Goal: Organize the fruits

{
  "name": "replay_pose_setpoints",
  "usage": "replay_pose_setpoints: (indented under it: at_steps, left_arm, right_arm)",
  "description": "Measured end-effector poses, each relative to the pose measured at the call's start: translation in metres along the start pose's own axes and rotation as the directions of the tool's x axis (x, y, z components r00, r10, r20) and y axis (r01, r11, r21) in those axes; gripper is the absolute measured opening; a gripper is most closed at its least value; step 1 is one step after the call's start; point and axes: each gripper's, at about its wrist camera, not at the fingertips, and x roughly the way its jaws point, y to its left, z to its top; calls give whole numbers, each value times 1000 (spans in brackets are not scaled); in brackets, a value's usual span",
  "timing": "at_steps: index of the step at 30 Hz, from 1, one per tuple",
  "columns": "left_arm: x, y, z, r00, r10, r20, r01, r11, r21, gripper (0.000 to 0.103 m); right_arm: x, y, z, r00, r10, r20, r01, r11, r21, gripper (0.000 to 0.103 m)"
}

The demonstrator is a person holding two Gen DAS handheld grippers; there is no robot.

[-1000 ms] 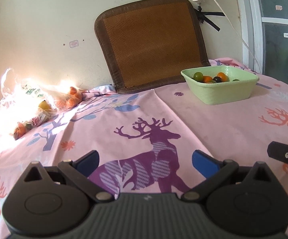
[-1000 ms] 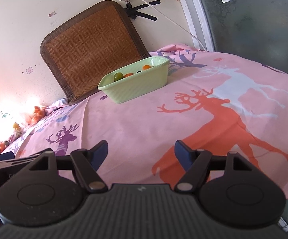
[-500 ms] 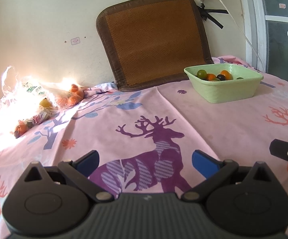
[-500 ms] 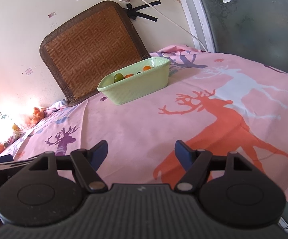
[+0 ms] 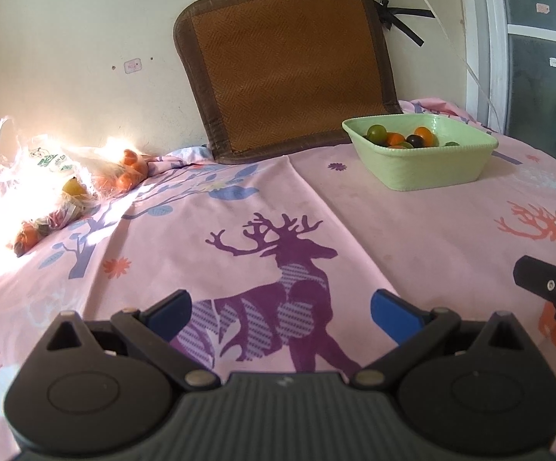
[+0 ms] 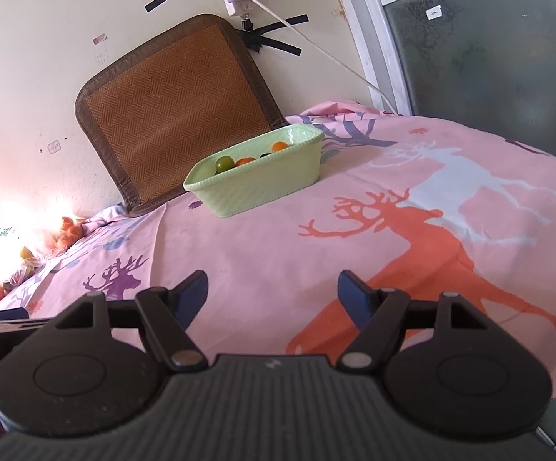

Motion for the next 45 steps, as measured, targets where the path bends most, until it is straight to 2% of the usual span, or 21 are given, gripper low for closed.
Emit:
replay_pose_setpoints:
  at_steps: [12, 20, 25, 45]
  left_arm:
    - [8, 2, -3, 999, -8, -52, 7, 1000, -5, 103]
    - [7, 0, -5, 999, -13, -51, 13, 1000, 8, 103]
    - [6, -2, -5, 999, 17, -46, -16, 1000, 21, 103]
    - [3, 0, -5, 999, -2, -35, 2, 1000, 13, 103]
  right_arm:
    - [2, -4, -1, 1000, -1, -9, 1, 1000, 14, 77]
    - [1, -4, -1, 1000, -1, -11, 1, 1000, 13, 77]
    - [2, -4, -2, 1000, 1, -15, -1, 1000, 10, 77]
    - [0, -3, -2, 1000, 1, -5, -1, 1000, 11, 78]
